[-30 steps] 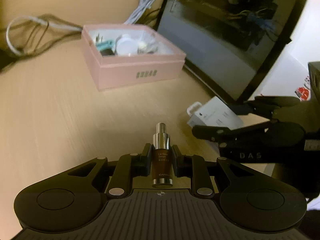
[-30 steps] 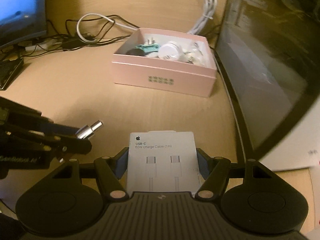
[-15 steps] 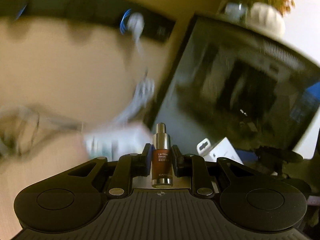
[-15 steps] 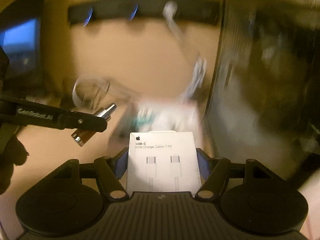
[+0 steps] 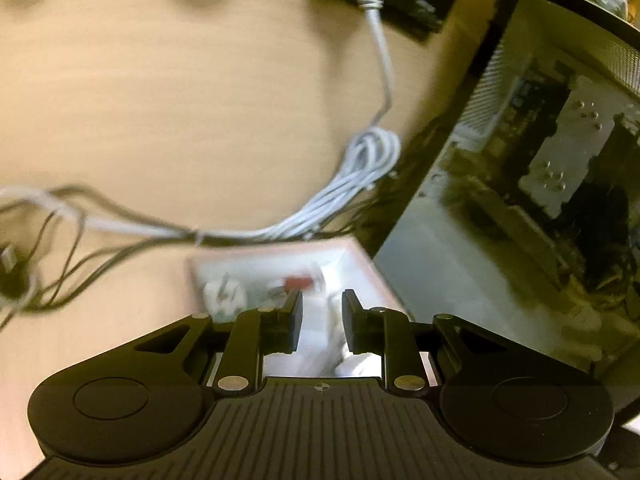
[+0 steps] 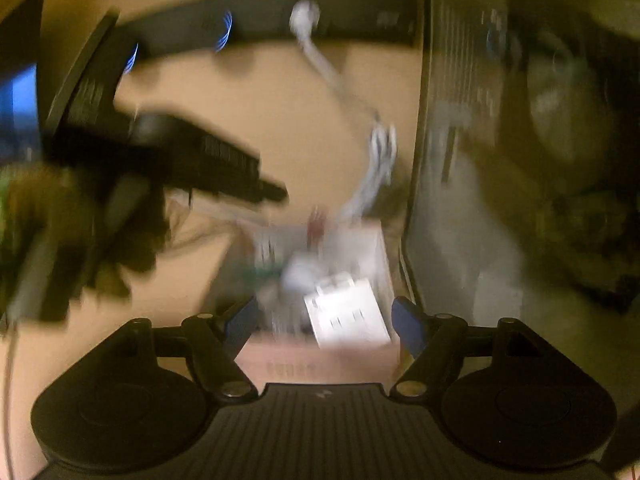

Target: Organize rigid objects

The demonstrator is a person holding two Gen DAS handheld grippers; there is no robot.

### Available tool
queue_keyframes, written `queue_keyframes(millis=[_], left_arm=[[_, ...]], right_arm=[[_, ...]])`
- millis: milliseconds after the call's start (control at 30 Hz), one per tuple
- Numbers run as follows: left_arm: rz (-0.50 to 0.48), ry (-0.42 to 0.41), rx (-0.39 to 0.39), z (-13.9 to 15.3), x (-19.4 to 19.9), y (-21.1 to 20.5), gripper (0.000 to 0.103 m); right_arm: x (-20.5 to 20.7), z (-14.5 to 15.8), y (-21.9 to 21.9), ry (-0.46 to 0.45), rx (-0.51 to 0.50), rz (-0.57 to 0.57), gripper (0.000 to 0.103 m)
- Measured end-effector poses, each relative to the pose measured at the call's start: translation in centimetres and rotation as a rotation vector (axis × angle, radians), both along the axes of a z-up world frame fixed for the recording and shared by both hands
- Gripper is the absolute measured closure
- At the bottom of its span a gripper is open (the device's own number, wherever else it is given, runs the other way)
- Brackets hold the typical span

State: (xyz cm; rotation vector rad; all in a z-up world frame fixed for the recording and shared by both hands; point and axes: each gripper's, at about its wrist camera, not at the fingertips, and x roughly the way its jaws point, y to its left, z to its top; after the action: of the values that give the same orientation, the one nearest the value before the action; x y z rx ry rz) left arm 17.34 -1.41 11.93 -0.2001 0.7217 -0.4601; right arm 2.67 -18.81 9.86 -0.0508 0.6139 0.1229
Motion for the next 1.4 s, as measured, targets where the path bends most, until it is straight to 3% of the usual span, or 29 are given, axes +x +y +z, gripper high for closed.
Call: queue_keyframes(millis=[200,367,533,600,733,867,967,1400], left_arm=[[0.024,0.003,0.079,-2.7,-8.1,2.5,0.079],[0.079,0.083,0.234,-7.1,-14.5,3.5,0.079],[0.154,0.146,0.252,-10.0,-17.5,3.8,0.079],[0.186,0.115,0.260,-10.6,-18.6,3.1,0.079],[0.238,0.054,0.255,-10.9,-18.8,1.5,0.079],[0.265,-0.006,0.258,-11.4,-18.6,-0.1,0.079],[0.266,-0.056,0.280,-11.8,-18.1,-1.2,0.079],[0.289,-0.125,0.322,-12.5,-17.3,-2.8,0.078]], right_arm=[[-2.5,-5.4,0.2,0.092,-0.067,-0.012,0.029],[-1.9,-7.9,-0.6,0.158,-0.044,-0.068,0.029],[-1.3,-10.1,-0.7,0.241,0.020,-0.106,0.029],[-1.2,-10.6,-0.3,0.232,0.009,-0.106,0.026],[-0.7,-10.9,0.3,0.203,-0.006,-0.092,0.021],[-0.2,-11.6,0.0,0.155,-0.030,-0.118,0.000],[0.0,-12.1,-1.0,0.125,0.017,-0.105,0.000],[1.0,-12.4,-1.6,0.063,0.022,-0.072,0.000]])
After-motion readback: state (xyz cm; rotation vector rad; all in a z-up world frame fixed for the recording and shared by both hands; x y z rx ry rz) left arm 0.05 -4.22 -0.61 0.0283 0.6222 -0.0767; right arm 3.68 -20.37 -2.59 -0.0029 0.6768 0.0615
